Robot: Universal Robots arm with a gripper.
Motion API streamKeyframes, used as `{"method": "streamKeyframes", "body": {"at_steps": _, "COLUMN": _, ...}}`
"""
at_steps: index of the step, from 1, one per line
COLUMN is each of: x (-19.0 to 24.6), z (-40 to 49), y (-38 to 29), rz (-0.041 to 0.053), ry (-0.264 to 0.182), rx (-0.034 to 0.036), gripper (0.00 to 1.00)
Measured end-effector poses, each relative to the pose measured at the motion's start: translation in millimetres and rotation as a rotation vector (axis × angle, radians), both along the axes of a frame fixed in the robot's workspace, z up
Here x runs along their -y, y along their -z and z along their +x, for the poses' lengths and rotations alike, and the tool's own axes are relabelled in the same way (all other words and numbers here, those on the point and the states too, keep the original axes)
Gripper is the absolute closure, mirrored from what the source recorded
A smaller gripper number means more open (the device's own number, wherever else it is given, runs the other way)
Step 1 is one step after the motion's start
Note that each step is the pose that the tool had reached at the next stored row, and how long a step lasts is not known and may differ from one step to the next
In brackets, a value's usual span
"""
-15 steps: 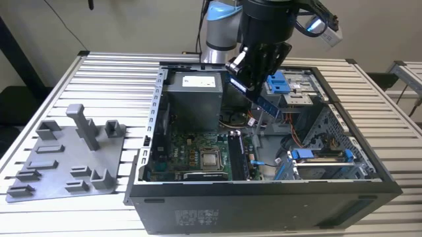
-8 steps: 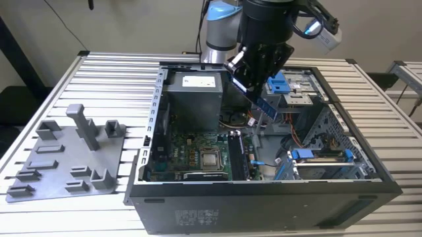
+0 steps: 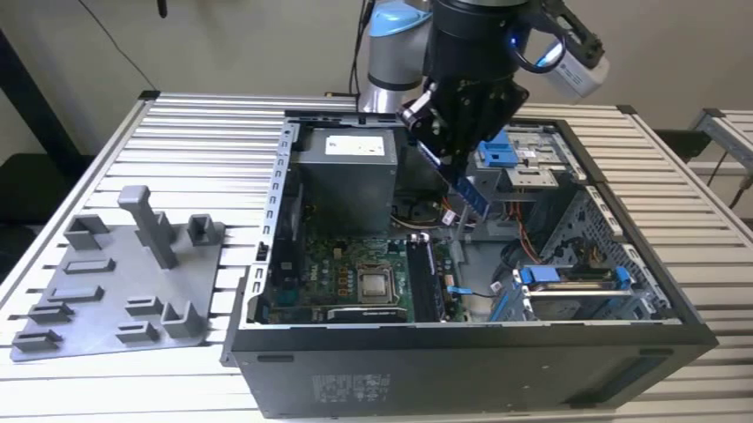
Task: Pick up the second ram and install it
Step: 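Insert the second ram into the second slot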
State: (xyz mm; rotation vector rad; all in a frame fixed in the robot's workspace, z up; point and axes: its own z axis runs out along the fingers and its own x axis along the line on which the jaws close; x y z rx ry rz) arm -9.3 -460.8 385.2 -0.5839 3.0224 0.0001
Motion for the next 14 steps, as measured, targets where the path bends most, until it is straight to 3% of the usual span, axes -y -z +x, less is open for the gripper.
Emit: {"method": "streamKeyframes", "body": {"at_steps": 14, "x": 0.0, "z": 0.1, "y": 2.5, "rz": 0.0000, "ry": 0.202, "rx": 0.0000, "gripper": 0.86}}
